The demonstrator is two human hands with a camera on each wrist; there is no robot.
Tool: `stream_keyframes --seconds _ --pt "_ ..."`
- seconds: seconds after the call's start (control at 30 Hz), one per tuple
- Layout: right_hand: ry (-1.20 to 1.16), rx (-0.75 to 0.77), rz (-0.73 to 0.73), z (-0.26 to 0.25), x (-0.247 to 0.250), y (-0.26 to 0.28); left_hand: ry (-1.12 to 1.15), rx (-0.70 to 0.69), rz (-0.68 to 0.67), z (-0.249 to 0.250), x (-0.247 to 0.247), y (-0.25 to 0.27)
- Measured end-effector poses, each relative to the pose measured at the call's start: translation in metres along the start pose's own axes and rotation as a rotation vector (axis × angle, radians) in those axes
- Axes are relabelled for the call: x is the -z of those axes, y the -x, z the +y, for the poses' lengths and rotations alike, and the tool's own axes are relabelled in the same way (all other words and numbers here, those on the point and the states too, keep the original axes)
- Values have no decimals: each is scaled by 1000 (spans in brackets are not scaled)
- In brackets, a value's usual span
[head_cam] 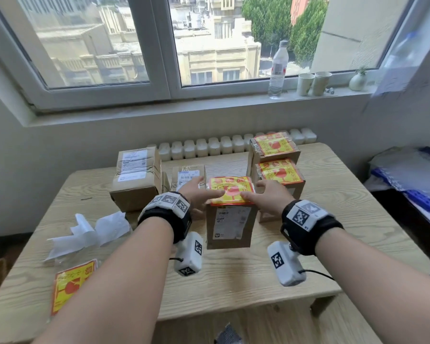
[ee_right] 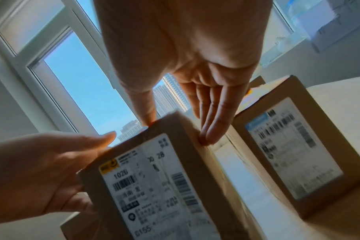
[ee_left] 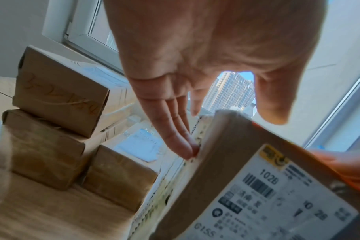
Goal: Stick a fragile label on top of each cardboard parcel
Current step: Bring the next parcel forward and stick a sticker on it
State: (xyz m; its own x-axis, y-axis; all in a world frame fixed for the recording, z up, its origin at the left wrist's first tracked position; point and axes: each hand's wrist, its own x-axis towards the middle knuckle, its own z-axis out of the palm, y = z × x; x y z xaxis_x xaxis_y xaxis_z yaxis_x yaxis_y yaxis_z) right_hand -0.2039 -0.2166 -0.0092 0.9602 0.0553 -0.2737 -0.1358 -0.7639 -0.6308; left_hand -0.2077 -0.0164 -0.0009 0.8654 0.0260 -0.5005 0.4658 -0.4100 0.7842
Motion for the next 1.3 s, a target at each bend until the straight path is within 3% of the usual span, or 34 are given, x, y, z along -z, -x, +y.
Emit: stream_keyframes --seconds 0.17,0.43,0.9,1.1,1.3 --pt "-70 71 67 -20 24 -24 67 -60 166 34 10 -13" --pt "-84 99 128 -54 38 -80 93 -91 216 65 38 -62" --pt "88 -56 82 -64 16 -182 199 16 64 58 54 -175" --pt "353 -96 22 -55 2 -191 209 65 -15 42 40 -196" --pt "430 -127 29 -50 4 -186 188 51 -71 38 30 -194"
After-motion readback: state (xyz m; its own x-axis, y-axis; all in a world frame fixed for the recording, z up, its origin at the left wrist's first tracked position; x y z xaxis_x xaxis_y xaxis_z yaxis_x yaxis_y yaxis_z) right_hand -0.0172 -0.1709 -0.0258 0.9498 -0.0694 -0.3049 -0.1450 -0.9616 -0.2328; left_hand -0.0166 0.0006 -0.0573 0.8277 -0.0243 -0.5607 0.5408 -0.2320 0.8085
